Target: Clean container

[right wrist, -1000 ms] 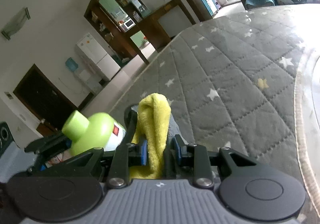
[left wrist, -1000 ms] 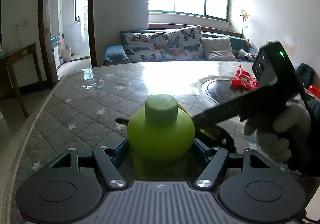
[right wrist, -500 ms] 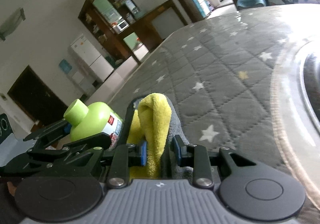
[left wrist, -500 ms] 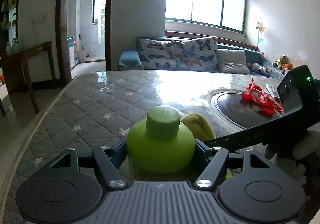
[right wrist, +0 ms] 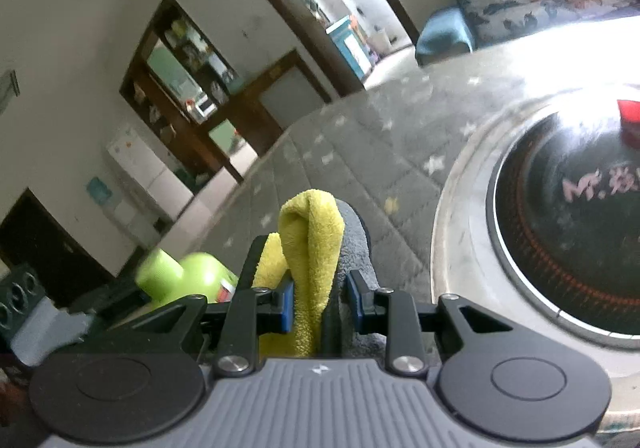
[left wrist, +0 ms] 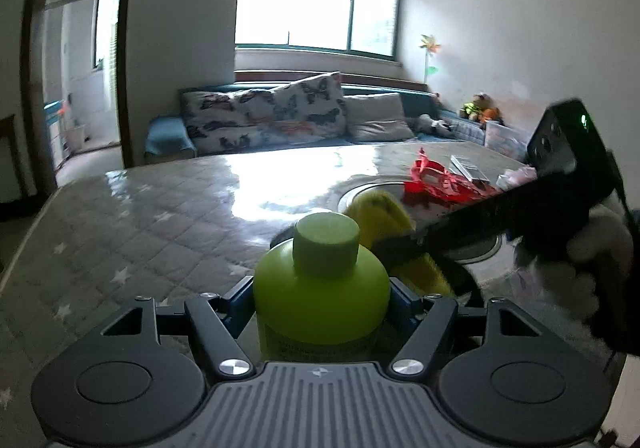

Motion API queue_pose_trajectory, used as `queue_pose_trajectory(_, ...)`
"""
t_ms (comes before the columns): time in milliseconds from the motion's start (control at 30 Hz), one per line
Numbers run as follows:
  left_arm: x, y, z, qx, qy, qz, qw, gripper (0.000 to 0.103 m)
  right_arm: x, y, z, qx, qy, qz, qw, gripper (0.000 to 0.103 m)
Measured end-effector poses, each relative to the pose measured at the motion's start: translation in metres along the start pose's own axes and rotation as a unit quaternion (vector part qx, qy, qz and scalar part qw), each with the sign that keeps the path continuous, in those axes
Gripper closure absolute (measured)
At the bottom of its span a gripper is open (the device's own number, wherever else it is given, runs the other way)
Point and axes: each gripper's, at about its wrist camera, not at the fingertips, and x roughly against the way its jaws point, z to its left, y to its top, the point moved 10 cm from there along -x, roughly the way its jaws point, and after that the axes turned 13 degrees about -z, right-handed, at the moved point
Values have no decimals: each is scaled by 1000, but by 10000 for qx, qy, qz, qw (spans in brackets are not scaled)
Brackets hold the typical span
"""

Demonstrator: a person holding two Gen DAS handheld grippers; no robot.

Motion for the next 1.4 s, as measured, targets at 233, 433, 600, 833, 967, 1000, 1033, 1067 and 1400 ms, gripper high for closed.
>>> queue_pose_trajectory(233, 3, -2, -3, -65, 8, -15, 10000, 30, 5, 18, 34, 384, 379, -277, 9982, 76)
queue_pose_trajectory(433, 17, -3, -3, -116, 145, -45, 9998, 27, -5, 18, 57, 766, 425, -240, 9959, 76)
queue_pose_trajectory(600, 22, -9, -2, -72, 208, -31, 9998, 28, -23, 13, 55, 893, 300, -168, 9954, 76)
queue_pose_trajectory(833, 21, -9, -1, -23, 168, -47, 9998, 30, -25, -8, 45, 876, 136, 91, 9960, 76)
queue_pose_trajectory(967, 21, -9, 0, -12, 169, -53, 9998, 30, -27, -20, 39, 865, 42, 240, 9960, 76)
queue_pose_trajectory(1000, 22, -9, 0, -5, 169, -53, 9998, 29, -27, -24, 37, 862, 19, 277, 9959, 76)
queue_pose_trajectory(1033, 23, -9, 0, 3, 171, -52, 9998, 30, -27, -27, 36, 860, -4, 314, 9958, 76)
queue_pose_trajectory(1067, 23, -9, 0, 2, 175, -52, 9998, 30, -28, -30, 34, 857, -28, 351, 9957, 76)
queue_pose_trajectory(1400, 36, -7, 7, 62, 338, -104, 9994, 30, -12, -56, 42, 936, 70, 629, 9936, 76)
